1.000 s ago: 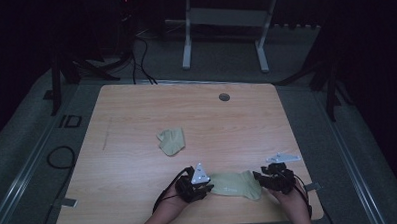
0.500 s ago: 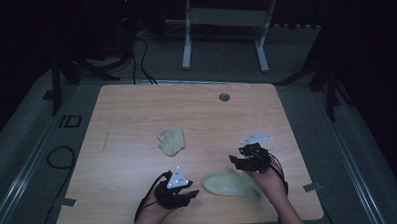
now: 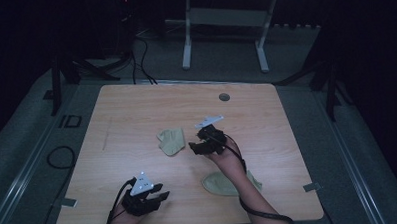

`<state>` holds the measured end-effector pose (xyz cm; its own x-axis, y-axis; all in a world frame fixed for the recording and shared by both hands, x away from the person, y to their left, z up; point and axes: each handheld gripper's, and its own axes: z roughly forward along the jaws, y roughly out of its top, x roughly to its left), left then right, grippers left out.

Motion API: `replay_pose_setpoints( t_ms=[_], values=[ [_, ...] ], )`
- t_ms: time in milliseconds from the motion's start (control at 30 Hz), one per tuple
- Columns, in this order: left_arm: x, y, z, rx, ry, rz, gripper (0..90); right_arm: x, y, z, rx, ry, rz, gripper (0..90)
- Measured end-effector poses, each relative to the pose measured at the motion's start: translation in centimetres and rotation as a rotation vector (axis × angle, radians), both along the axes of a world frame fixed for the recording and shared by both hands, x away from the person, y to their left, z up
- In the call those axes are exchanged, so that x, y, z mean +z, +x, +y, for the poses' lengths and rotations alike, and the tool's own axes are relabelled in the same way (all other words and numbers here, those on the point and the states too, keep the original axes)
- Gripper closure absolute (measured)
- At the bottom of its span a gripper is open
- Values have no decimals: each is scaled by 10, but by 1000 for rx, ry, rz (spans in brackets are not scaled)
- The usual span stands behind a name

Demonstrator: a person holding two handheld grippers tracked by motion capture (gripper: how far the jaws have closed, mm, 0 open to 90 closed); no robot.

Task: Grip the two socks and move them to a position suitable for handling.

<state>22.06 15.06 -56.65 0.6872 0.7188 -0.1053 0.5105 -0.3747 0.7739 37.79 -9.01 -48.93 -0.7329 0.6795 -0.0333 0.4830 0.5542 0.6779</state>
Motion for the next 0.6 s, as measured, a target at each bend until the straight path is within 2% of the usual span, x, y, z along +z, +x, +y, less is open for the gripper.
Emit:
replay_pose_setpoints(
  t_ms=[100, 167, 333, 467, 600],
  values=[
    [-2, -1, 4, 11, 3, -1, 596, -1, 11, 23, 12, -12, 0, 432],
    [-1, -1, 6, 17, -13, -3, 596, -4, 18, 38, 19, -16, 9, 423],
    [1, -1, 8, 26, -27, -19, 595, -19, 37, 72, 9, -42, 34, 399],
    [0, -1, 9, 30, -38, -23, 595, -35, 54, 89, -15, -61, 61, 380],
    [0, 0, 9, 23, -35, -24, 595, -51, 64, 95, -52, -79, 80, 376]
  ],
)
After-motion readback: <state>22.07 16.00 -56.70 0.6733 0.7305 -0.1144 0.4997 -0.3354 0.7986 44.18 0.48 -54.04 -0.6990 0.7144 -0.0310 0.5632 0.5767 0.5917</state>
